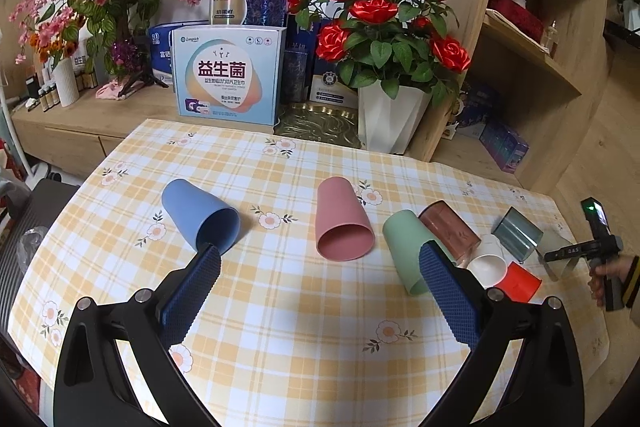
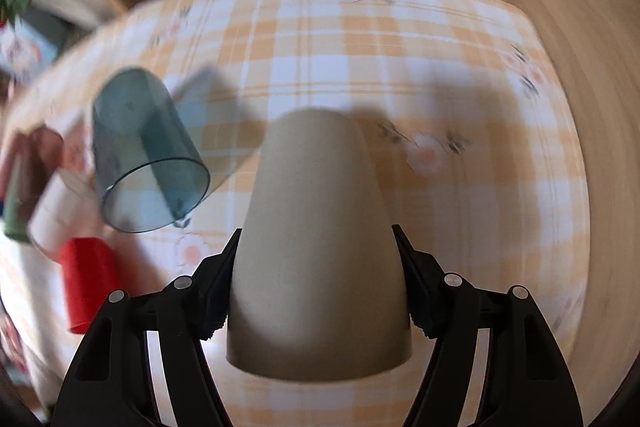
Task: Flip cup upside down
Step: 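Lift the beige cup with the right gripper and rotate it upright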
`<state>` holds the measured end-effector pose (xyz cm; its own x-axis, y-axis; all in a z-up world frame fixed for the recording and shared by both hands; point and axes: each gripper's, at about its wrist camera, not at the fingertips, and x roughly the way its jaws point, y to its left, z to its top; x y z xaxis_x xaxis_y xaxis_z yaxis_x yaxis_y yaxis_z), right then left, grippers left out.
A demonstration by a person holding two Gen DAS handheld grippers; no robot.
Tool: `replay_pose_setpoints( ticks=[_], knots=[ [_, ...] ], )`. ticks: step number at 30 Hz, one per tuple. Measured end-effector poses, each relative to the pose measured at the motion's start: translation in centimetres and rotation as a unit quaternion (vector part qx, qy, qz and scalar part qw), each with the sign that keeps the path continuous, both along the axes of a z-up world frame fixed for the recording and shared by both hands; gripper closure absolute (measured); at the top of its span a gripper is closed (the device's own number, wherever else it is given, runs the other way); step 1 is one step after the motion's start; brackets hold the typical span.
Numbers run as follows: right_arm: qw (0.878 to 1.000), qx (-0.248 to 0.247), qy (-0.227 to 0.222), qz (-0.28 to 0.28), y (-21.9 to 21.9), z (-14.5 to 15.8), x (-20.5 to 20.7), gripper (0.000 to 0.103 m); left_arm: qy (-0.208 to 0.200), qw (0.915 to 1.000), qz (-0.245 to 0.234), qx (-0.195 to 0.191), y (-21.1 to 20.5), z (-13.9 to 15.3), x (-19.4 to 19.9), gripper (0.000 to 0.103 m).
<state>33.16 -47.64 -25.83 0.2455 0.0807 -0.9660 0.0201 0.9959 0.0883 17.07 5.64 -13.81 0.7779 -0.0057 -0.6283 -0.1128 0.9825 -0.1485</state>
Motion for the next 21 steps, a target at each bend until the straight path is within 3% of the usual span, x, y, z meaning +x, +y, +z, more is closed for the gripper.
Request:
replay_pose_setpoints(
  ticks=[4, 11, 21],
  knots=[
    [0.998, 0.039, 0.001, -0.046, -0.4, -0.2, -3.3, 0.035, -0.003, 0.9999, -0.009, -0.01, -0.1, 0.2, -0.7, 0.006],
    [0.998, 0.026, 0.057, -0.004, 2.9, -1.2, -5.6, 0.035, -0.013, 0.9997, -0.012, -0.016, 0.4, 0.6, -2.0, 0.006],
    [0.996, 0.037, 0.08, -0.034, 2.6, -1.8, -3.3, 0.036, -0.017, 0.9996, -0.011, -0.021, 0.8, 1.0, -3.1, 0.006]
  ],
)
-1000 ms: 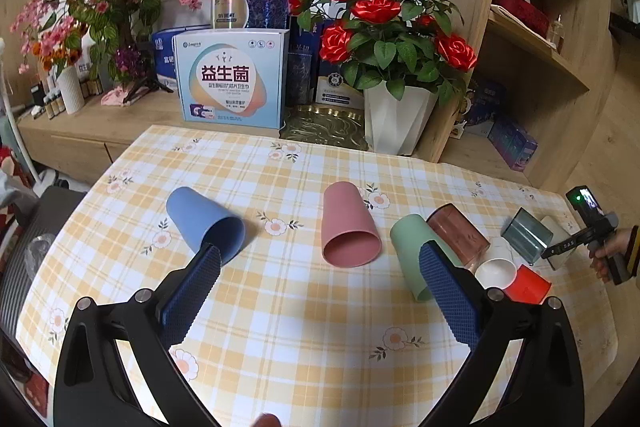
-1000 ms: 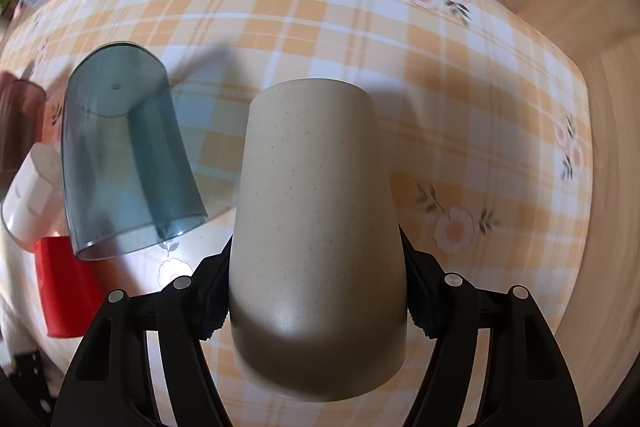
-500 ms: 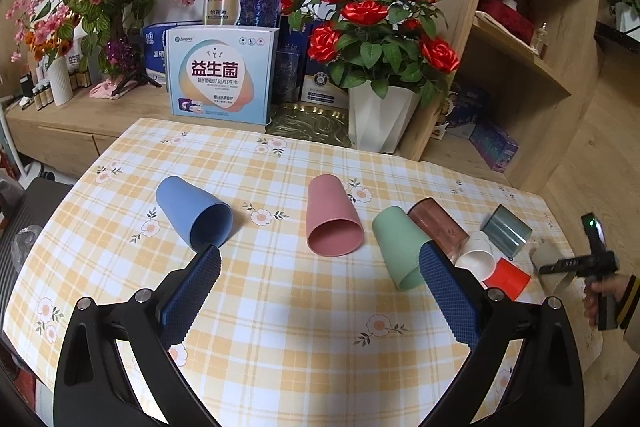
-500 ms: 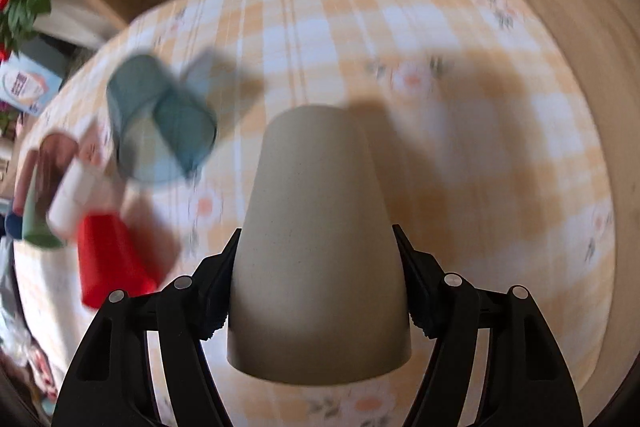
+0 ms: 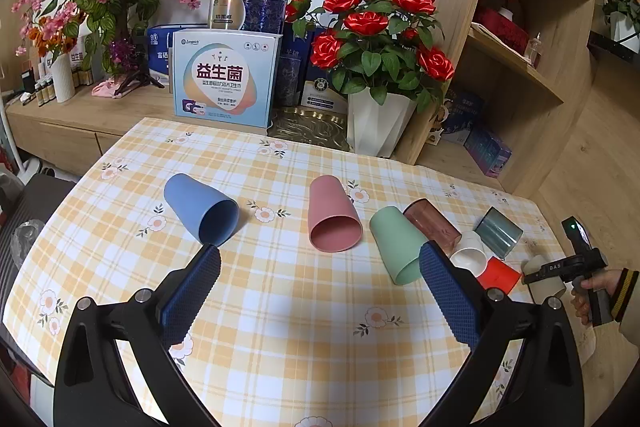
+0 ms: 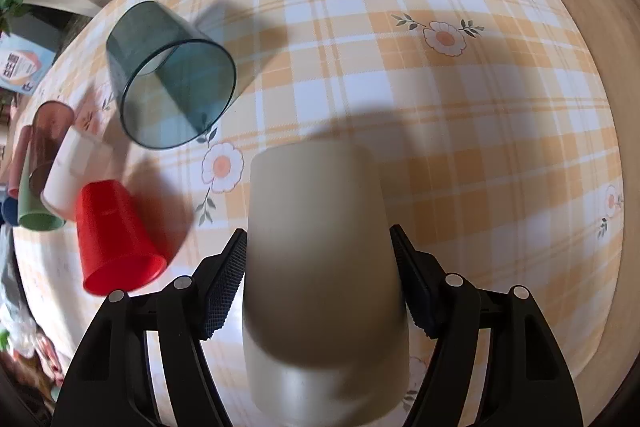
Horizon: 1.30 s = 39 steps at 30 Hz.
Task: Flip cup upside down
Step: 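Lift the beige cup with the right gripper and rotate it upright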
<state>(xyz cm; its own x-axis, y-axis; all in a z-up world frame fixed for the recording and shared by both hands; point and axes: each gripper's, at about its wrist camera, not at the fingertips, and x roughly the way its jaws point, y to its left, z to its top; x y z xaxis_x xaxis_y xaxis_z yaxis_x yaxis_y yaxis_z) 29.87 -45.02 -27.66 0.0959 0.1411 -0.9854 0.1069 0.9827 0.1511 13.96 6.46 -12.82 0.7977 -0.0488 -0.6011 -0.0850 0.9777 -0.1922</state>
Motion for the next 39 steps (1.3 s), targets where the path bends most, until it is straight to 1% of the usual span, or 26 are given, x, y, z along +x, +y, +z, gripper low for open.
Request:
replay_pose_setpoints(
  ticks=[1, 2, 6, 8, 10, 14, 17, 24, 27, 32, 33, 35, 39],
  knots=[
    [1.0, -0.008, 0.001, 0.003, 0.2, -0.1, 0.1, 0.04, 0.0, 1.0, 0.0, 0.0, 0.0, 0.1, 0.0, 0.006],
    [1.0, -0.018, -0.001, 0.005, 0.3, 0.1, 0.1, 0.04, -0.002, 1.0, -0.001, -0.001, 0.0, 0.1, -0.1, 0.006],
    [1.0, -0.029, -0.009, 0.008, 0.9, 0.3, 0.0, 0.04, -0.004, 1.0, 0.0, -0.006, 0.3, 0.1, 0.1, 0.006],
    [0.999, -0.051, -0.015, 0.006, 1.2, 0.4, -0.7, 0.04, 0.0, 0.9999, -0.001, -0.011, 0.3, -0.1, 0.4, 0.006],
    [0.998, -0.063, -0.014, 0.002, 1.6, 0.3, -1.4, 0.038, 0.002, 0.9999, -0.006, -0.013, 0.0, -0.3, 0.5, 0.006],
    [0.998, -0.059, -0.017, 0.001, 2.0, 0.2, -2.4, 0.039, 0.0, 0.9996, -0.024, -0.013, -0.9, -0.2, 0.4, 0.006],
    [0.998, -0.059, -0.024, -0.013, 1.9, 0.3, -3.3, 0.039, -0.002, 0.9994, -0.031, -0.013, -1.3, -0.3, 0.0, 0.006],
    [0.997, -0.059, -0.038, -0.026, 3.0, 1.0, -6.3, 0.04, -0.004, 0.9996, -0.022, -0.019, -0.3, -0.3, -0.9, 0.006],
    [0.997, -0.06, -0.045, -0.025, 3.9, 1.9, -7.3, 0.04, -0.009, 0.9996, -0.021, -0.017, -0.1, -0.1, -1.3, 0.006],
    [0.996, -0.059, -0.065, -0.013, 6.0, 4.6, -8.9, 0.04, -0.014, 0.9995, -0.023, -0.019, 0.2, 0.1, -2.1, 0.006],
    [0.996, -0.059, -0.068, -0.01, 6.0, 5.1, -8.7, 0.04, -0.015, 0.9994, -0.023, -0.02, 0.3, 0.2, -2.3, 0.006],
    [0.995, -0.058, -0.077, -0.005, 6.0, 6.5, -8.5, 0.04, -0.019, 0.9993, -0.024, -0.021, 0.3, 0.4, -2.7, 0.006],
    [0.994, -0.054, -0.094, 0.006, 6.8, 9.5, -10.1, 0.04, -0.025, 0.9991, -0.027, -0.021, 0.5, 0.7, -3.5, 0.006]
  ],
)
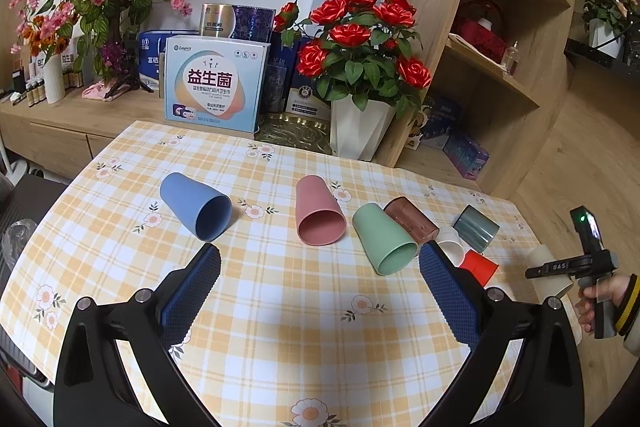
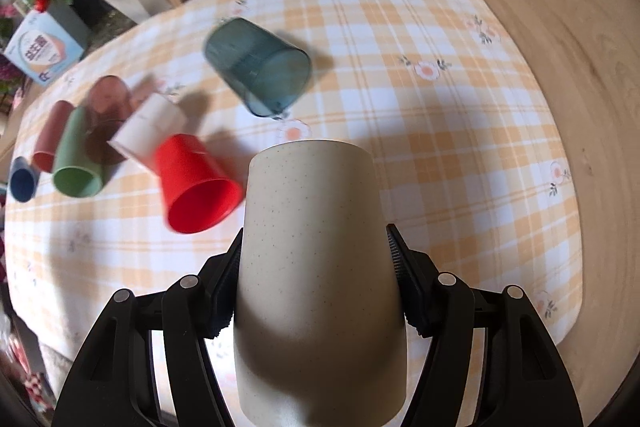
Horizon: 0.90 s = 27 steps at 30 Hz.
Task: Flip cup upside down
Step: 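Lift the beige cup with the right gripper and rotate it upright, then lower the beige cup onto the table and open the right gripper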
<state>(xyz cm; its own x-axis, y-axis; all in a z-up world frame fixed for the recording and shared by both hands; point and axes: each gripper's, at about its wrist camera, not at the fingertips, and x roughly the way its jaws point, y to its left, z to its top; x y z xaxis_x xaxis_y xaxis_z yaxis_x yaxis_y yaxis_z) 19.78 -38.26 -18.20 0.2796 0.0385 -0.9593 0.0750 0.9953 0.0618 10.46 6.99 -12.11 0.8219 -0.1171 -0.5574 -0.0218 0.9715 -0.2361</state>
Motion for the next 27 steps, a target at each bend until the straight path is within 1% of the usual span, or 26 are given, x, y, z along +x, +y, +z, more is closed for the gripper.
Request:
replay_pose_setpoints(
  ticks=[9, 11, 15, 18, 21, 25, 27],
  knots=[
    [0.998, 0.012, -0.033, 0.043, 4.2, 4.8, -2.0, 0.04, -0.009, 1.0, 0.0, 0.001, 0.8, 0.6, -1.4, 0.006],
    [0.997, 0.024, -0.041, 0.062, 5.7, 6.0, -2.6, 0.04, -0.009, 1.0, 0.0, 0.003, 0.9, 0.6, -1.6, 0.006],
    [0.993, 0.056, -0.04, 0.096, 9.0, 7.1, -3.3, 0.04, -0.002, 0.9999, -0.003, 0.011, 1.2, 0.2, -1.9, 0.006],
    [0.989, 0.086, -0.028, 0.113, 11.9, 6.4, -3.4, 0.04, 0.01, 0.9998, 0.0, 0.015, 1.6, -0.5, -1.8, 0.006],
    [0.986, 0.119, -0.01, 0.117, 14.5, 4.9, -3.2, 0.04, 0.024, 0.9995, 0.004, 0.02, 2.0, -1.2, -1.5, 0.006],
    [0.98, 0.152, 0.028, 0.125, 19.7, 1.1, -3.2, 0.04, 0.043, 0.9987, 0.014, 0.024, 3.3, -2.5, -1.2, 0.006],
    [0.978, 0.156, 0.041, 0.129, 22.0, -0.8, -3.4, 0.04, 0.051, 0.9982, 0.021, 0.025, 4.0, -3.1, -1.1, 0.006]
  ],
)
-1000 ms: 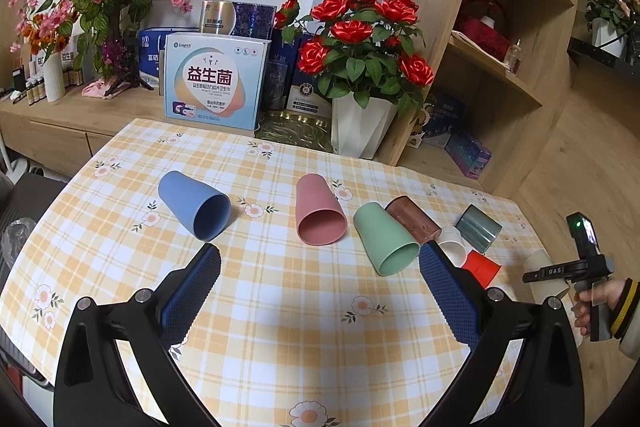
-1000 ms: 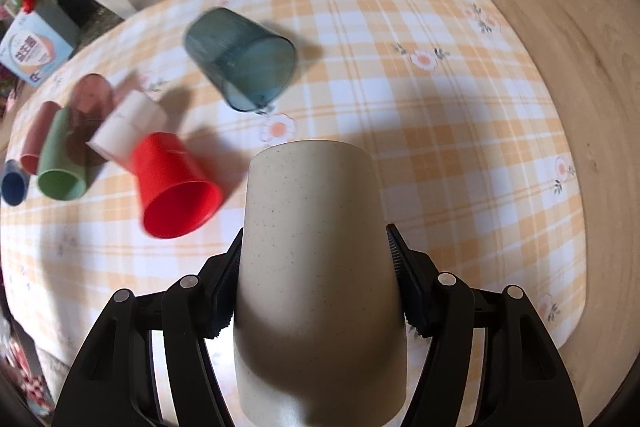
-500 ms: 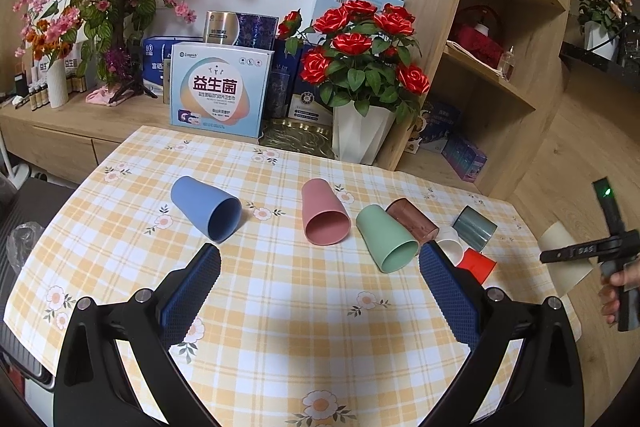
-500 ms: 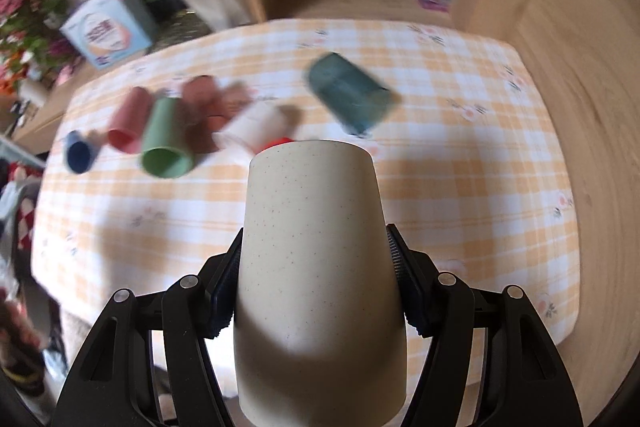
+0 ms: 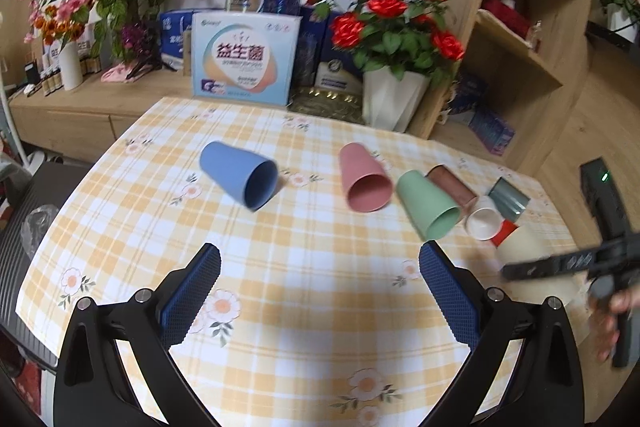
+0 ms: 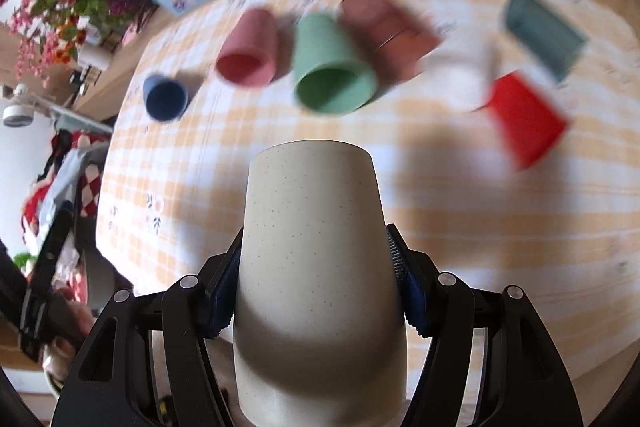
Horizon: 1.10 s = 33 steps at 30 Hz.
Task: Flip cup upside down
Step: 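Lower the beige cup onto the table and open the right gripper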
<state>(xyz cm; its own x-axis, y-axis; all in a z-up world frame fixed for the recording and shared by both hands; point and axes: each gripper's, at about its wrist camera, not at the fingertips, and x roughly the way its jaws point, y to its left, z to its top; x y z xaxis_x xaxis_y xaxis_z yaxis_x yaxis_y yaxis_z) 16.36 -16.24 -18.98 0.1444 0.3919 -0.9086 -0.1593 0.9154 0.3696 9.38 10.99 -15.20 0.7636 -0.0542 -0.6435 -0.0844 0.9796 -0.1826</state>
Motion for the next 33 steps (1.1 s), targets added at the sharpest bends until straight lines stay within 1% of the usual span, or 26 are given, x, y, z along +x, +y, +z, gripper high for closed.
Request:
replay_pose_setpoints(
  ticks=[2, 3, 5, 10, 15, 18, 23, 26, 30, 33],
  knots=[
    [1.0, -0.002, 0.016, -0.005, 2.5, -2.2, 0.1, 0.04, 0.01, 0.9999, 0.009, -0.001, 1.0, -0.6, 0.2, 0.006],
    [1.0, 0.003, 0.022, -0.016, 3.7, -3.2, 0.4, 0.04, 0.013, 0.9998, 0.013, 0.0, 1.3, -0.8, 0.3, 0.006],
    [0.999, 0.007, 0.024, -0.027, 5.8, -4.3, 0.8, 0.04, 0.017, 0.9996, 0.02, 0.0, 2.1, -1.1, 0.5, 0.006],
    [0.999, -0.004, 0.009, -0.031, 10.0, -5.3, 1.8, 0.04, 0.028, 0.9987, 0.043, 0.0, 4.0, -1.7, 0.8, 0.006],
    [0.999, 0.003, 0.003, -0.043, 13.0, -5.9, 2.7, 0.04, 0.038, 0.9972, 0.064, -0.003, 5.8, -2.3, 1.1, 0.006],
    [0.999, 0.001, 0.005, -0.041, 14.2, -6.2, 2.7, 0.039, 0.044, 0.9965, 0.071, -0.002, 6.4, -2.6, 1.2, 0.006],
    [0.999, -0.024, 0.015, -0.04, 15.5, -7.3, 2.5, 0.039, 0.053, 0.9958, 0.074, 0.001, 6.8, -3.1, 1.4, 0.006],
    [0.999, -0.025, 0.009, -0.034, 15.8, -7.1, 2.4, 0.038, 0.056, 0.9957, 0.074, 0.0, 6.8, -3.3, 1.5, 0.006],
    [0.999, -0.003, 0.013, -0.043, 15.2, -6.7, 2.6, 0.038, 0.058, 0.9957, 0.072, -0.001, 6.6, -3.2, 1.7, 0.006],
    [0.999, 0.01, 0.007, -0.045, 14.4, -5.8, 2.5, 0.037, 0.058, 0.9959, 0.07, -0.002, 6.4, -3.0, 1.7, 0.006]
  ],
)
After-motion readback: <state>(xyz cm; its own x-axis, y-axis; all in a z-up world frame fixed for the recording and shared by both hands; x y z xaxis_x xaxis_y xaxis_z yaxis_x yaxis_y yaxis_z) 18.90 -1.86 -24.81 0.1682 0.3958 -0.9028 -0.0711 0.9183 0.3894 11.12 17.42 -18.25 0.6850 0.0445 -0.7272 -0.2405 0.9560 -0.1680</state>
